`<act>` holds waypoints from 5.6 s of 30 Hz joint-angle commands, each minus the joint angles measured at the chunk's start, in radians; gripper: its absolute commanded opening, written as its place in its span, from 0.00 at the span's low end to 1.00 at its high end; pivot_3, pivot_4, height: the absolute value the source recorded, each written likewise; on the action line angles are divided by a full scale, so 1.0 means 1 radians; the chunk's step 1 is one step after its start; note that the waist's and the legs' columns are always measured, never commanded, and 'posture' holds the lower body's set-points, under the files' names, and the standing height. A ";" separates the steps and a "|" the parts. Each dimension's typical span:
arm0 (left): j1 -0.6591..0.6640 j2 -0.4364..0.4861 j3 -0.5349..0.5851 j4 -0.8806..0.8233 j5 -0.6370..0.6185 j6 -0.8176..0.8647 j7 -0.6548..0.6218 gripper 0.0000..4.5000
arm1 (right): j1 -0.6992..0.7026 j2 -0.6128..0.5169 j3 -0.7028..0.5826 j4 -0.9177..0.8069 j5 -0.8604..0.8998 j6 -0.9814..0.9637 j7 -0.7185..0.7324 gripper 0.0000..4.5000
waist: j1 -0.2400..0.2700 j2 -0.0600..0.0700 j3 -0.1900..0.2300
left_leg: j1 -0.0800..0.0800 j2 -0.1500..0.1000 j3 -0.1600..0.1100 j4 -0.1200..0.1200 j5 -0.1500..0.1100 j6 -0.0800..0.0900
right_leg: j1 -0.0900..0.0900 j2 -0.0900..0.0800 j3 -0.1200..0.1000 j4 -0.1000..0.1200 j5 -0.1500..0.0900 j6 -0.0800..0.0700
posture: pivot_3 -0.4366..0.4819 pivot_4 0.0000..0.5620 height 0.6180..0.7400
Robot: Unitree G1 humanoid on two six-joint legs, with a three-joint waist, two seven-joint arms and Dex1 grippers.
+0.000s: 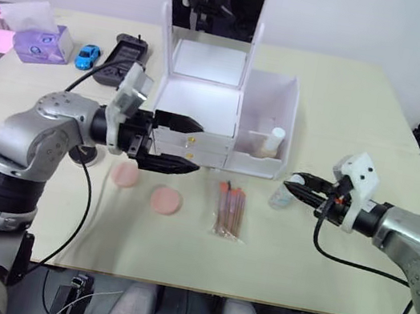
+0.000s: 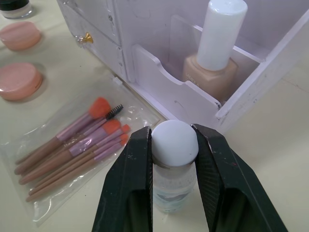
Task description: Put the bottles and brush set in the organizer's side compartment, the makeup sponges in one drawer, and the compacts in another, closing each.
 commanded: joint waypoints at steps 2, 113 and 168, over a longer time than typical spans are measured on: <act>-0.021 0.006 0.008 -0.028 -0.005 -0.014 0.004 1.00 | -0.004 -0.009 -0.019 -0.029 0.000 -0.006 0.005 0.16 | 0.000 0.000 0.000 | 0.000 0.000 0.000 0.000 0.000 0.000 | 0.000 0.000 0.000 0.000 0.000 0.000 | 0.48 0.27 1.00; -0.050 0.308 0.179 0.401 0.133 -0.177 -0.202 1.00 | -0.054 -0.256 -0.332 0.230 0.115 0.062 0.304 1.00 | -0.008 0.001 0.000 | 0.001 0.002 0.003 -0.002 0.001 -0.002 | -0.002 -0.001 0.001 0.004 0.002 0.003 | 0.48 0.27 1.00; 0.078 -0.054 -0.487 0.004 0.606 -0.063 0.253 0.01 | -0.293 0.204 0.277 0.652 1.132 0.570 -0.849 1.00 | -0.006 0.005 -0.010 | 0.004 0.019 0.001 0.001 -0.001 0.004 | 0.001 0.021 0.001 0.000 0.006 -0.011 | 0.48 0.27 1.00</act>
